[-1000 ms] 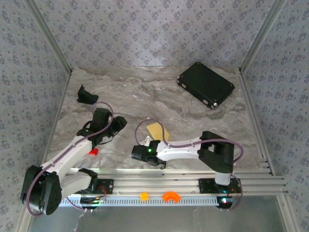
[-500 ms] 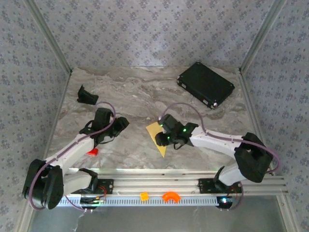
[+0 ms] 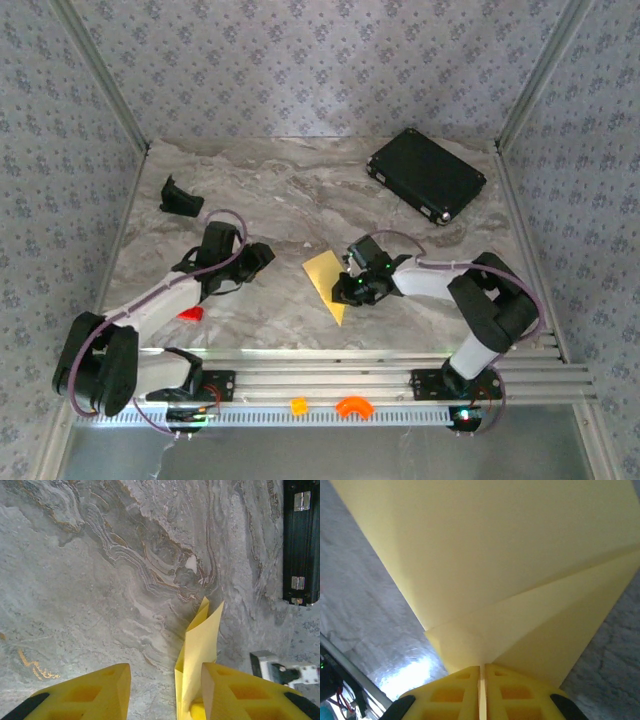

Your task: Fold a paper plane with a square sheet of paper (pick it up from the middle)

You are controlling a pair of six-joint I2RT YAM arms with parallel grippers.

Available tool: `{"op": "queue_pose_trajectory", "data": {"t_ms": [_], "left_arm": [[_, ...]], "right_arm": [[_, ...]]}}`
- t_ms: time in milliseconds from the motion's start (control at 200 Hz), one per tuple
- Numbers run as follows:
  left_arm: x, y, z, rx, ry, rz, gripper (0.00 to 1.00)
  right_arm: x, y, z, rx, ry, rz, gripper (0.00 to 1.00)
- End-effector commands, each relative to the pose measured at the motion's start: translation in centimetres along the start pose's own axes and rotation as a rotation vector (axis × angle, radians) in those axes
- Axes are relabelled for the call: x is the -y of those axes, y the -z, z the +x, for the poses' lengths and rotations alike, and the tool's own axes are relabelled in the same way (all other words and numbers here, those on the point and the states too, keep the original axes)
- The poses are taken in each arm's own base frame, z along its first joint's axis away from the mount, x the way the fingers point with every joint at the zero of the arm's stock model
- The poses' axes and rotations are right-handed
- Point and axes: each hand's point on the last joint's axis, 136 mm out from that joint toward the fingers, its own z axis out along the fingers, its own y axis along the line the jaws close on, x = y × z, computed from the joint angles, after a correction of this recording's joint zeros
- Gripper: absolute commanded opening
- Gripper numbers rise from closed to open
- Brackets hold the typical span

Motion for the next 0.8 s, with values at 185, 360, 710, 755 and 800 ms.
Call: {"op": "queue_pose_trajectory", "data": {"t_ms": [185, 360, 710, 755, 800], "left_arm": [[1.4, -0.6, 0.6, -0.053, -0.008, 0.045, 0.42], [2.1, -1.3, 1.5, -0.102, -0.013, 0.066, 0.39], [5.6, -4.0, 4.2, -0.229, -0.102, 0.129, 0.19], [6.1, -4.5, 4.7, -0.252, -0.117, 0.133, 0.17], [6.5, -5.0, 5.2, -0.275, -0.130, 0.139, 0.16]], "right_arm": [[4.8, -1.3, 0.6, 0.122, -0.392, 0.106, 0.14], [4.2, -1.5, -0.1, 0.327, -0.576, -0.001, 0.14], [-0.1, 6.1, -2.9, 0.619, -0.325, -0.036, 0.20], [1.0, 7.1, -2.5, 0.628, -0.312, 0.033, 0.22], [1.6, 8.2, -2.4, 0.641, -0.261, 0.081, 0.23]]}}
